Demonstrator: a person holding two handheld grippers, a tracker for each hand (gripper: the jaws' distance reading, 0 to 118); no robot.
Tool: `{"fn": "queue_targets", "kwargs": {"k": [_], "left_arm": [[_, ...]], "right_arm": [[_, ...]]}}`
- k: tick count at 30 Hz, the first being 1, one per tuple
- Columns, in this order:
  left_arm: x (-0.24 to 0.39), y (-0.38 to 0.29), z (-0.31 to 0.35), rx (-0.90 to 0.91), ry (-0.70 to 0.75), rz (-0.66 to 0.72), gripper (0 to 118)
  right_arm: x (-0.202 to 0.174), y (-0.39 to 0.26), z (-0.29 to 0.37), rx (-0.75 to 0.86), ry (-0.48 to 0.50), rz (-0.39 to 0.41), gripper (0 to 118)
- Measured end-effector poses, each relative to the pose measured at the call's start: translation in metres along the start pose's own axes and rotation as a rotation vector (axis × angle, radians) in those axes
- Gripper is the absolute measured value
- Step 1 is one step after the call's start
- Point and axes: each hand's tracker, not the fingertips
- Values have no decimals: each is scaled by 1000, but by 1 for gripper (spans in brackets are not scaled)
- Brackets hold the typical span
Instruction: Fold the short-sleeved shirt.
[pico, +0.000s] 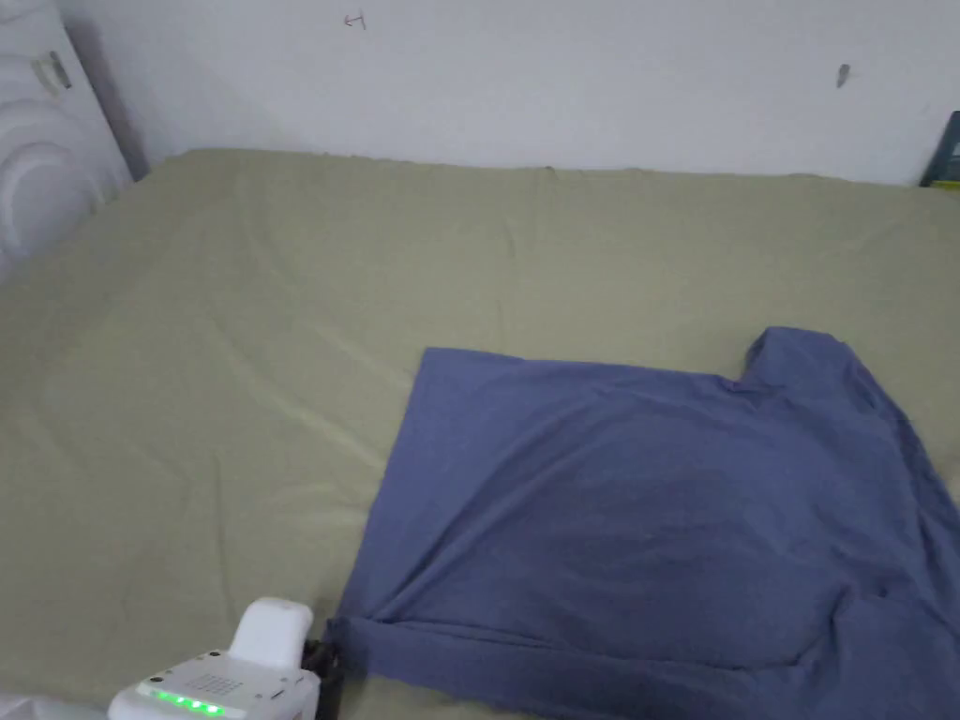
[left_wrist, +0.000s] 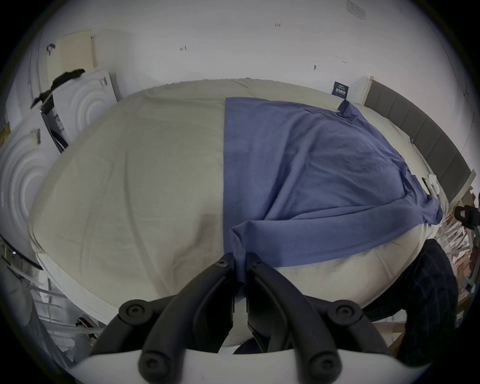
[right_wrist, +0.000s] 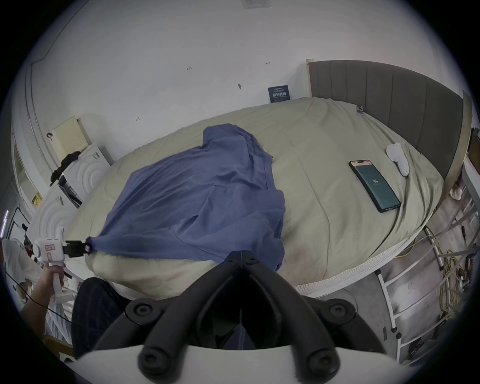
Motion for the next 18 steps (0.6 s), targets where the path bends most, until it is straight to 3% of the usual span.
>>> {"fn": "queue_targets", "kwargs": {"k": [2,3,5,6,7,8,9,16,17,18], "left_arm": [[4,1,2,0,17,-22,6],[7,0,3,2,18,-25,6],[9,-1,8,31,41,-34,6],[9,0,9,30,41,-35,6],[10,1,9,30,38,-36,6],[14,3,14,28,35,-39,6],[17,4,18,30,36,-40,6],[26,14,36,38,34,-15,6],[28,16,37,35,33,-18,6],[30,16,39,34,34,-17,6]], "right_arm": [[2,-1,-9,-19,-27,33,1],[3,-2,-14,-26,-47,65,9],[6,-2,-25,-59,-80,108,51],[8,-2,-32,-76,-96,131,62],[10,-2,-38,-86,-94,140,62],[13,-3,-46,-112,-93,142,95],[15,-3,-53,-116,-97,141,116],[19,3,-78,-144,-96,166,113],[18,4,-79,-148,-86,164,98],[17,5,-78,-142,-83,158,36]]}}
